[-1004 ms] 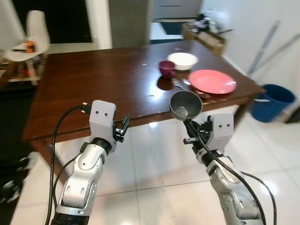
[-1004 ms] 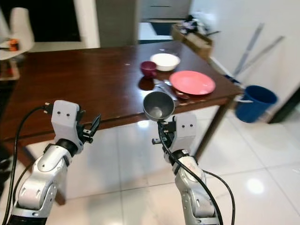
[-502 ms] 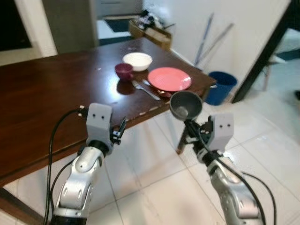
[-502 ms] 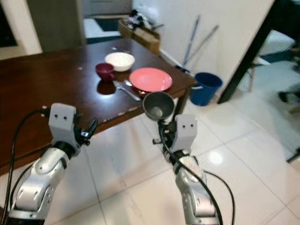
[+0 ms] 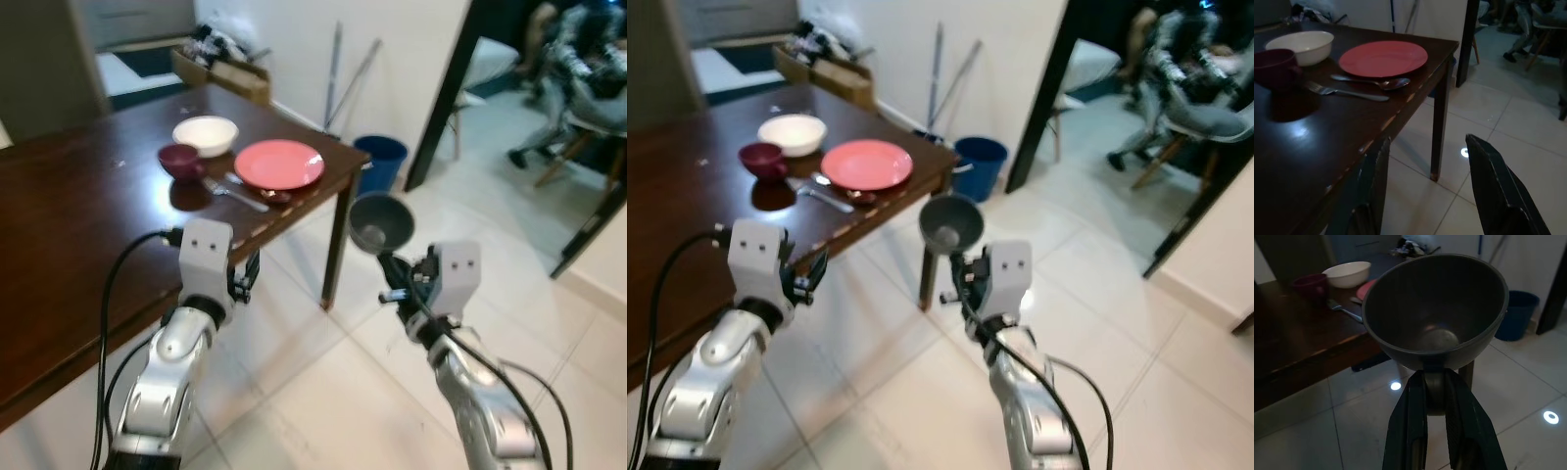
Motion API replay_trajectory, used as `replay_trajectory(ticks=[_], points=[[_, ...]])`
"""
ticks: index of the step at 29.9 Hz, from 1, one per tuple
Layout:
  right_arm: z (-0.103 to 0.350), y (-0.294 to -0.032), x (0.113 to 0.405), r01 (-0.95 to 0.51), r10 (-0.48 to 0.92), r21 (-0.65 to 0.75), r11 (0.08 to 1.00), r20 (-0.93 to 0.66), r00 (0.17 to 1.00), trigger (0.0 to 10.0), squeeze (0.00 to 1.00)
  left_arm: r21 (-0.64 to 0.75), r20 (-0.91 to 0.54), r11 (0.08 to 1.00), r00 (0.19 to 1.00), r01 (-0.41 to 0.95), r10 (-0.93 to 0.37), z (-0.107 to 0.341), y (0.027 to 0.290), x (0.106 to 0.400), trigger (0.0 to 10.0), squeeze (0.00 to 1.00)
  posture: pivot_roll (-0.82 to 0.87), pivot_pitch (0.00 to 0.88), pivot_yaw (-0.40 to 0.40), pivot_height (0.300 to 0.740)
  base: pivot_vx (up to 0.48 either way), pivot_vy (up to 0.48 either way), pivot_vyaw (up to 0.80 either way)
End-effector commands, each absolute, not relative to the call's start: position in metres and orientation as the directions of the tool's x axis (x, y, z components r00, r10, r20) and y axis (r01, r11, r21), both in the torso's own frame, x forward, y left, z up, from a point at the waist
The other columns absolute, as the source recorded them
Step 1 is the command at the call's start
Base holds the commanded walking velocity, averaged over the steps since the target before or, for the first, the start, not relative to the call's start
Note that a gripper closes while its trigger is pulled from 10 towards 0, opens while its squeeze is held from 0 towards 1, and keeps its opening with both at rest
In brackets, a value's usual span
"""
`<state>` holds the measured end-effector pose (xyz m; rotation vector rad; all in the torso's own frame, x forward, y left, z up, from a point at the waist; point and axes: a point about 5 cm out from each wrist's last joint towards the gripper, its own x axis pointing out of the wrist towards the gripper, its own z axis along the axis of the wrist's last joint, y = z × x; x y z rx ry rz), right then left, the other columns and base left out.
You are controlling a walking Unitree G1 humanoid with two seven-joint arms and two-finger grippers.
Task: Setting the table
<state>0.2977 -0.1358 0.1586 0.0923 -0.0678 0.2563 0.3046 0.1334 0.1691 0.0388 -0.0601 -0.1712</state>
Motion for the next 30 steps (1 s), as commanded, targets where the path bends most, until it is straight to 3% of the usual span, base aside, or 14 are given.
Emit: replay_trajectory(ticks=[1, 30], points=[[0.1572, -0.1401, 0.2968, -0.244, 0.238, 0.082, 0.966, 0.073, 0.968, 10.0, 0.0, 0.048, 0.053, 0.984, 0.983, 0.174, -0.176, 0.1681, 0.1317, 0.3047, 10.0, 0.0, -0.08, 0.006, 0.048, 0.74, 0.0, 0.0, -0.79], [0.1573, -0.1399, 0.2965, -0.242, 0.236, 0.081, 0.967, 0.071, 0.969, 10.0, 0.0, 0.043, 0.056, 0.983, 0.982, 0.18, -0.182, 0.1691, 0.1296, 0.3056, 10.0, 0.0, -0.08, 0.011, 0.046, 0.74, 0.0, 0.0, -0.79]])
